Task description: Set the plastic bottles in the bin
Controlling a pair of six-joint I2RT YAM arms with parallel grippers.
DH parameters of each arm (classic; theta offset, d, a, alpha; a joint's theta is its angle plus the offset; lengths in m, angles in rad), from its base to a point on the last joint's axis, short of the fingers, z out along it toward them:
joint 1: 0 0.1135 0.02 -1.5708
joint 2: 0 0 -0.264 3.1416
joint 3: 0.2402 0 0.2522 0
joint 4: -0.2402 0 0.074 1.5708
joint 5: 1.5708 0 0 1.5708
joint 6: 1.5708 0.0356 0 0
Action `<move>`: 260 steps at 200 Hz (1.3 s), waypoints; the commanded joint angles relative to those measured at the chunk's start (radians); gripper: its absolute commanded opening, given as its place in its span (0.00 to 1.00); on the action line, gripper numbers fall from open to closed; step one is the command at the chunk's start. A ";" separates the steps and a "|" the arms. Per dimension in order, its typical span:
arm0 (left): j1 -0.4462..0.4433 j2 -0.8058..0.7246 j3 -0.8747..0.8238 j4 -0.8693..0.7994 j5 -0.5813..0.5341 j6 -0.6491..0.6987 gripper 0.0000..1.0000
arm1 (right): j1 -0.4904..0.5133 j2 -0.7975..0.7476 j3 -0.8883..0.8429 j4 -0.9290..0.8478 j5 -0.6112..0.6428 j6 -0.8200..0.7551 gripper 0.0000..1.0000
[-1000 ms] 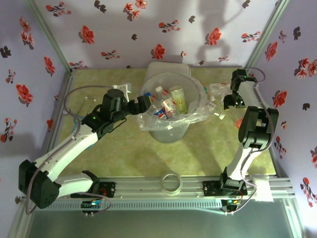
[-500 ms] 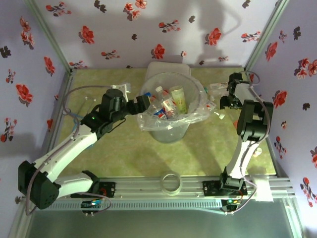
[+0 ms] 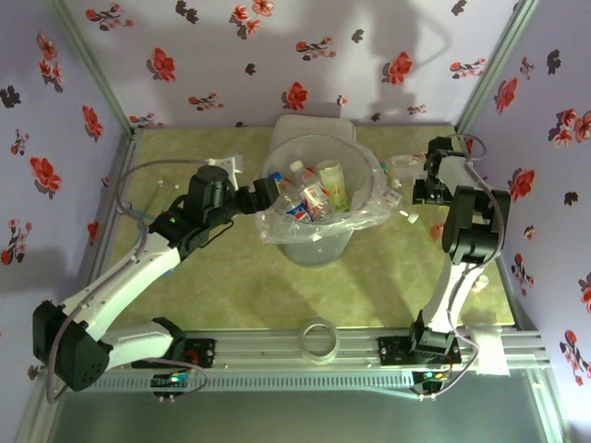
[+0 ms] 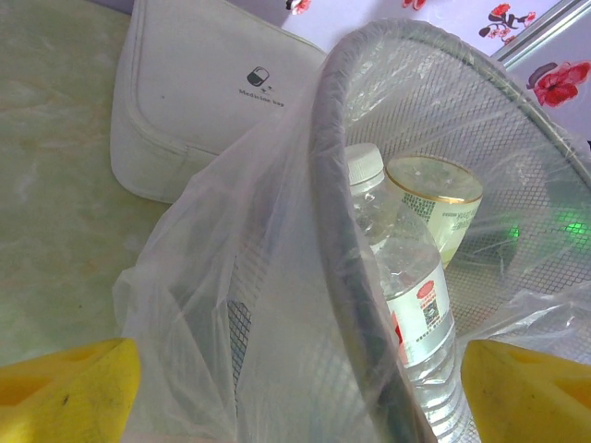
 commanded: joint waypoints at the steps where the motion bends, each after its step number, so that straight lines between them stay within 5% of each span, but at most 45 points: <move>1: 0.010 -0.019 -0.005 -0.023 0.000 0.021 0.90 | -0.004 -0.124 0.009 -0.084 0.010 0.028 0.41; 74: 0.010 -0.006 -0.005 -0.016 0.001 0.015 0.90 | 0.116 -0.519 0.095 -0.137 -0.023 0.118 0.40; 122: 0.010 0.002 -0.002 -0.004 0.002 0.006 0.90 | 0.282 -0.732 0.153 0.148 -0.306 0.268 0.40; 194: 0.007 0.019 0.025 -0.032 -0.001 0.013 0.90 | 0.546 -0.680 0.372 0.189 -0.283 0.201 0.40; 260: 0.006 0.036 0.032 -0.017 0.000 0.007 0.90 | 0.711 -0.539 0.299 0.363 -0.357 0.290 0.40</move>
